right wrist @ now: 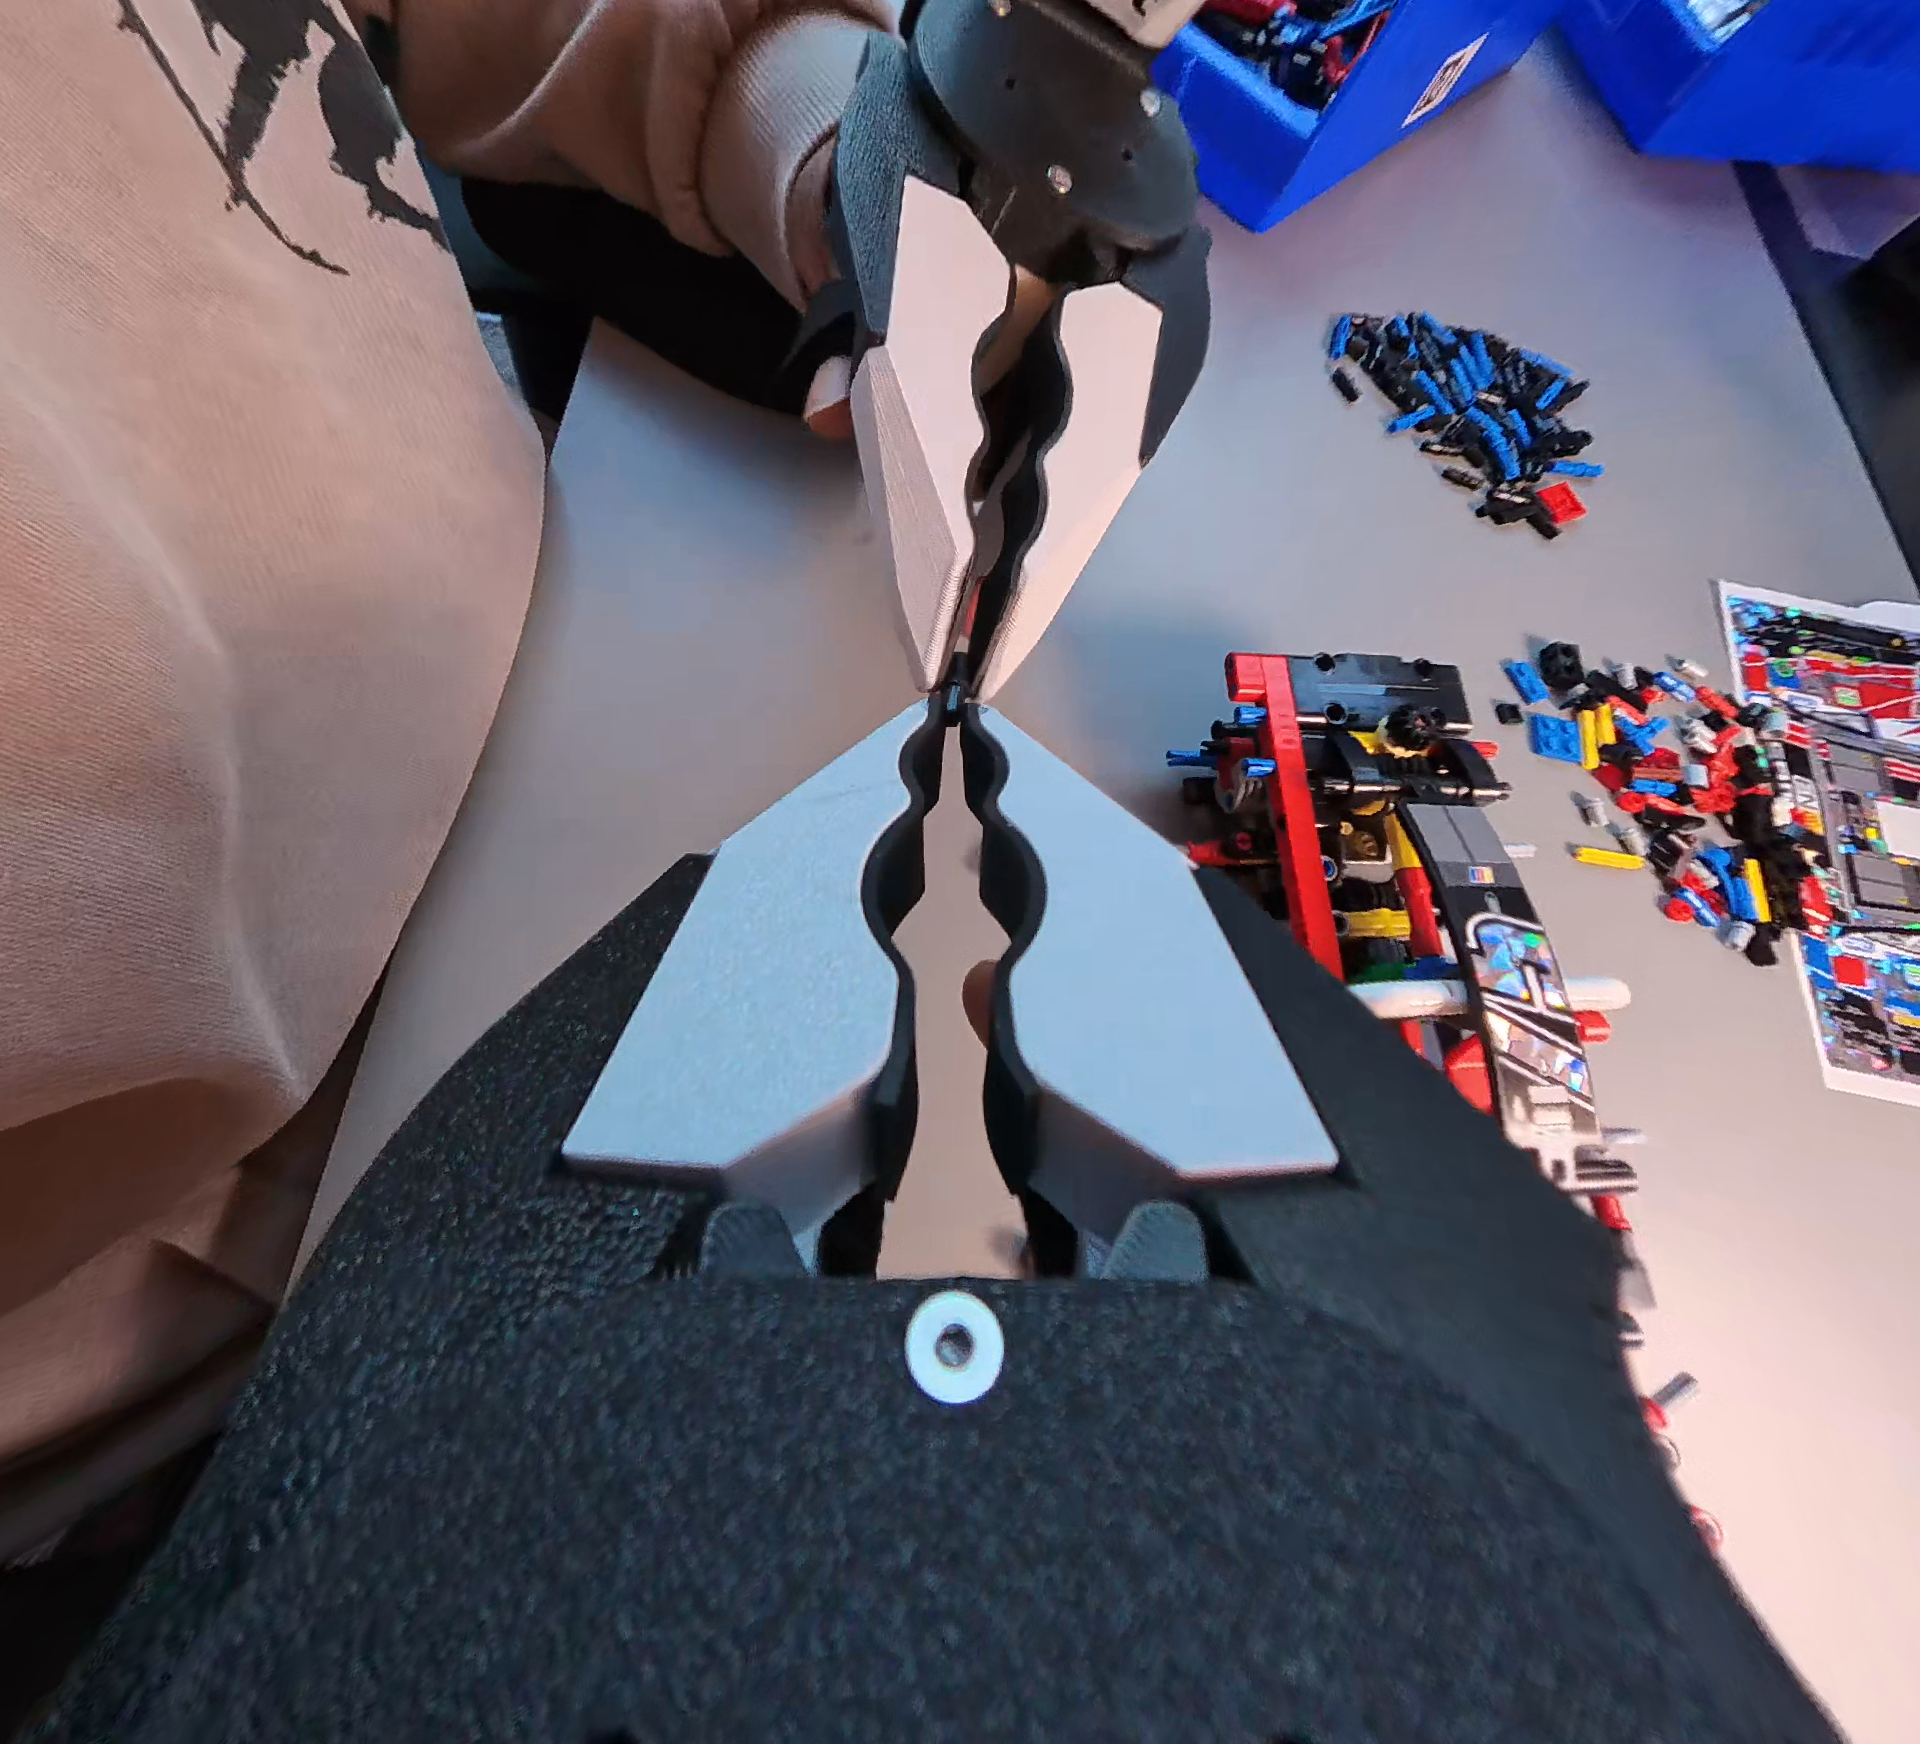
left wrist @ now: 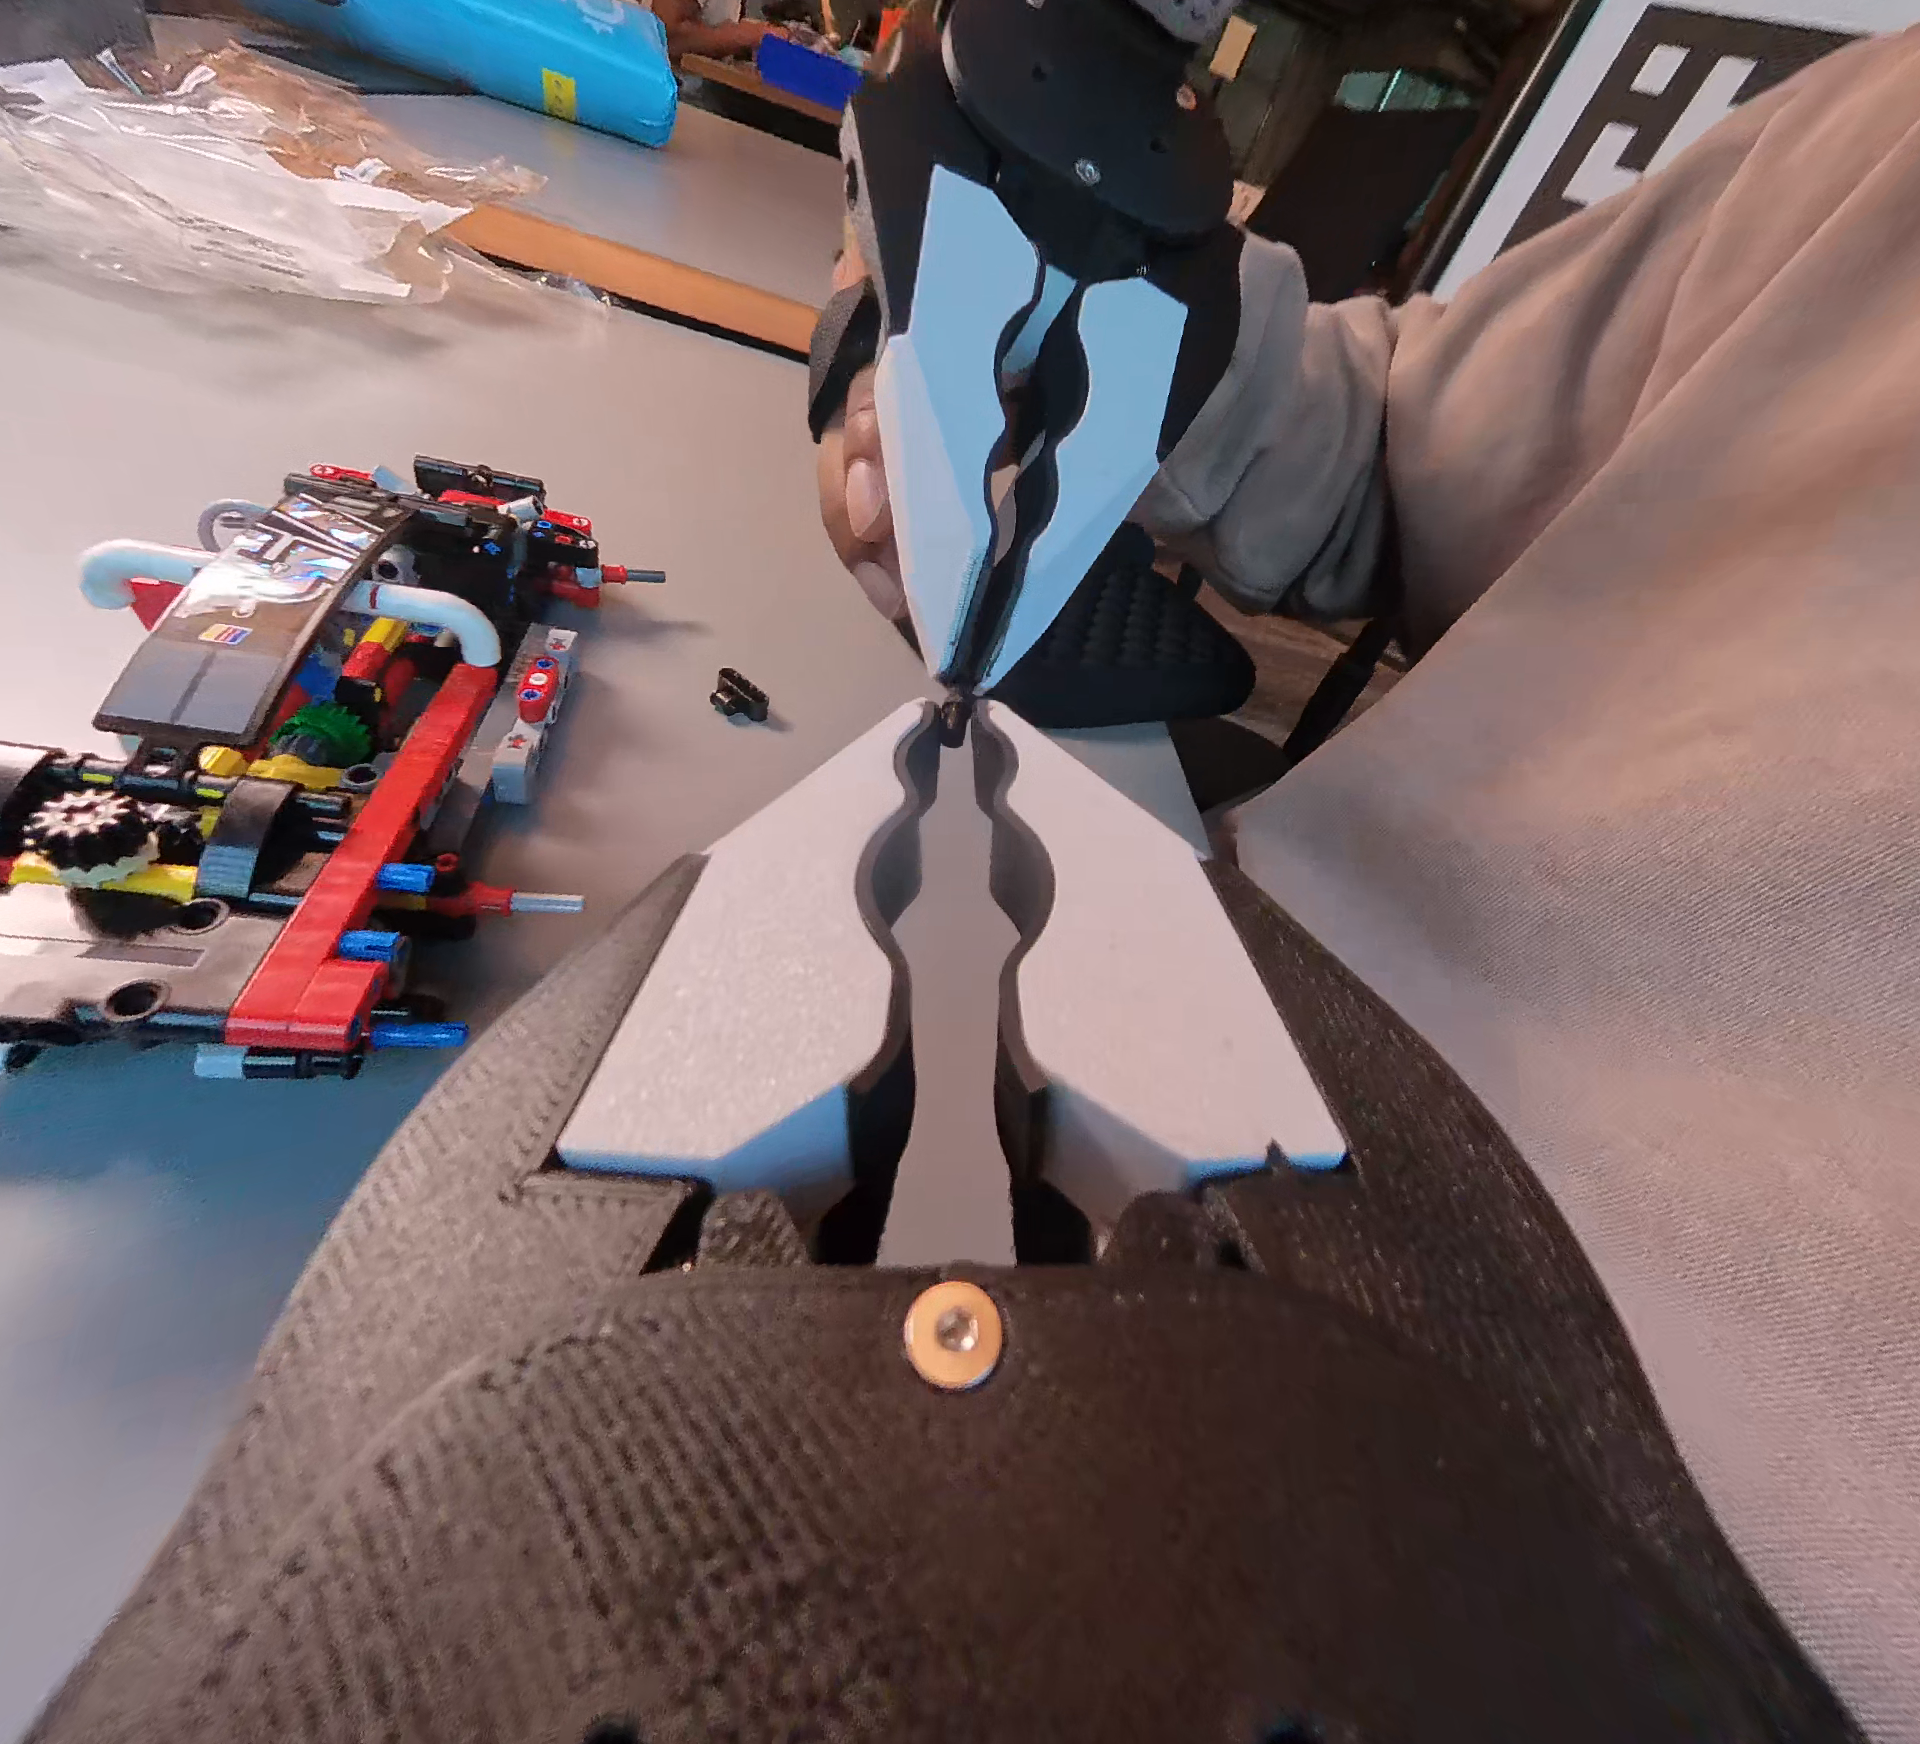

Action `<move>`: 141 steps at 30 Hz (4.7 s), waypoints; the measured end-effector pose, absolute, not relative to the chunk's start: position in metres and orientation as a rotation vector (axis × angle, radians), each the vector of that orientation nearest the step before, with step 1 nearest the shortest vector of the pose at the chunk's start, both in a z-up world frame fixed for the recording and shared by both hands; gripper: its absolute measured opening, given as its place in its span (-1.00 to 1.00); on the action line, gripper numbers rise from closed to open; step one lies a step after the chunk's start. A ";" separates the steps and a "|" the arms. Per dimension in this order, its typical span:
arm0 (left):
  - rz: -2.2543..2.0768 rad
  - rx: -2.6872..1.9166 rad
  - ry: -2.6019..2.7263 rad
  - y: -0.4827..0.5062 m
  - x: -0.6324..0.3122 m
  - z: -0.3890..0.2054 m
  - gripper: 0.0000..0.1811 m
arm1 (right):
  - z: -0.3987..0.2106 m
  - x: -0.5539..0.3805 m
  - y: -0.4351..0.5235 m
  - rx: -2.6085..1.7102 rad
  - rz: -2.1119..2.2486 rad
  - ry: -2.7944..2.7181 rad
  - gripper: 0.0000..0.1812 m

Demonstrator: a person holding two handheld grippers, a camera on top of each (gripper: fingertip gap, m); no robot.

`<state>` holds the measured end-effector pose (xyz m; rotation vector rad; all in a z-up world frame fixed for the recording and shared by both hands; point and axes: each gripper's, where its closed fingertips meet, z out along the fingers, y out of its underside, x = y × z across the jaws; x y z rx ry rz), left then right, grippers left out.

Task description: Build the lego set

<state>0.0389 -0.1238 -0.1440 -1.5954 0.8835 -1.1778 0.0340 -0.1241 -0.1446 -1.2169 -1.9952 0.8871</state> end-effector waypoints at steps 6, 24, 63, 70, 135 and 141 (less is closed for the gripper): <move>-1.415 -1.533 0.775 -0.128 0.035 -0.124 -0.98 | -0.126 0.029 -0.128 -1.103 0.917 -1.857 -0.89; -1.744 -1.541 0.707 -0.142 0.036 -0.121 -0.98 | -0.122 0.026 -0.144 -0.963 0.837 -1.906 -0.98; -0.511 -1.827 1.373 -0.076 0.001 -0.236 -0.69 | -0.214 0.013 -0.079 -1.734 0.610 -2.278 -0.99; -0.544 -1.741 1.474 -0.080 0.006 -0.235 -0.72 | -0.215 0.014 -0.084 -1.855 0.626 -2.218 -0.99; -0.422 -1.744 1.445 -0.086 0.009 -0.238 -0.86 | -0.221 0.020 -0.084 -1.957 0.541 -2.212 -1.00; -0.522 -1.717 1.446 -0.101 0.003 -0.224 -0.86 | -0.212 0.018 -0.110 -1.838 0.682 -2.114 -0.94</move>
